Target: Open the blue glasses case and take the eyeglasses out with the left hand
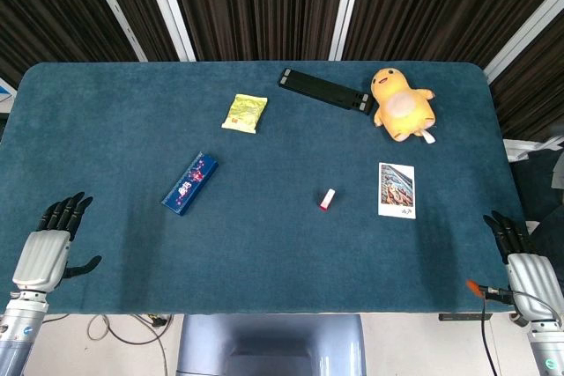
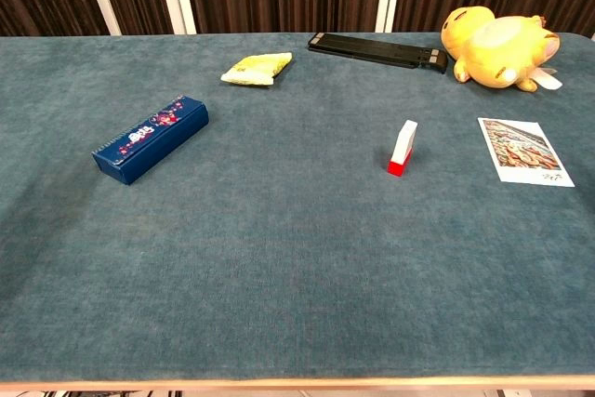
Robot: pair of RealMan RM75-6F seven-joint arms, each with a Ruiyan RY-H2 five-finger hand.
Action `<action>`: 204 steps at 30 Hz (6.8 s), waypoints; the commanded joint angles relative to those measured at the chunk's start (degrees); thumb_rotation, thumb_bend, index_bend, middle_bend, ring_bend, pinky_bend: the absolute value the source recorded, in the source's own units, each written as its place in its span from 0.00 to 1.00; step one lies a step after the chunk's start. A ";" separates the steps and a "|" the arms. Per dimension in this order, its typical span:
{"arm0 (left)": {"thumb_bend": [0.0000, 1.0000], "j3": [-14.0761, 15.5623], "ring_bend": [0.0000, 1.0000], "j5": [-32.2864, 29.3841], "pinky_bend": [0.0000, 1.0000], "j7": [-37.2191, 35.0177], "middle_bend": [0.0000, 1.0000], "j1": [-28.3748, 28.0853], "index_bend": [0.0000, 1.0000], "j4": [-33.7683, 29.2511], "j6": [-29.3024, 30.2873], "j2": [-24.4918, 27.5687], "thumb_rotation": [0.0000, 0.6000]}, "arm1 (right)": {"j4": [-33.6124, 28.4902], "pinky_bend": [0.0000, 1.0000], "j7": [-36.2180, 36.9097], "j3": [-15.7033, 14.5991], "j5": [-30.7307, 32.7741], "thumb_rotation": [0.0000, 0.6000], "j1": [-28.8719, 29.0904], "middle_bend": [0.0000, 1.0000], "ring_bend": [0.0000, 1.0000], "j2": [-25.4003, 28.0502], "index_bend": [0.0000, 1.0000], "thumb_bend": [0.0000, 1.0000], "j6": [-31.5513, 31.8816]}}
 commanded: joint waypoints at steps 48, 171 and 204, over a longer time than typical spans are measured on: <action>0.15 -11.71 0.00 -17.25 0.06 18.09 0.00 -12.57 0.00 -3.47 -9.49 -10.69 1.00 | -2.07 0.20 2.95 0.12 3.55 1.00 0.83 0.00 0.00 1.27 0.00 0.10 -4.15; 0.40 -13.40 0.10 -57.17 0.22 36.01 0.29 -35.21 0.07 13.82 -17.99 -20.71 1.00 | -4.11 0.20 5.00 0.40 5.48 1.00 0.63 0.00 0.00 2.85 0.00 0.12 -5.84; 0.55 -16.00 0.10 -53.71 0.22 28.41 0.30 -38.51 0.09 26.68 -20.31 -24.62 1.00 | -4.37 0.20 4.55 0.66 6.51 1.00 0.60 0.00 0.00 2.71 0.00 0.13 -6.21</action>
